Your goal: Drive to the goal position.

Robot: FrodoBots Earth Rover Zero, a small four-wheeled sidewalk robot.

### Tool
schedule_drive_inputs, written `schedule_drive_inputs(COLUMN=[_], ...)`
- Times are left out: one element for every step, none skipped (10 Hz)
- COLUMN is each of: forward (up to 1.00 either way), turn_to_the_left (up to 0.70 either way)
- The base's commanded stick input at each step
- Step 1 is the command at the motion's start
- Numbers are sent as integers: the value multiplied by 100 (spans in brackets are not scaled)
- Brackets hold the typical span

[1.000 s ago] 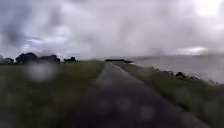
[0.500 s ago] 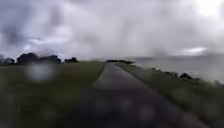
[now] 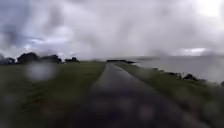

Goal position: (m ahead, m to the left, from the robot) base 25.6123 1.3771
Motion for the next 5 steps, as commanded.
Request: schedule_drive_inputs(forward=[70,70,70,70,70], turn_to_the_left=[0,0,0,0,0])
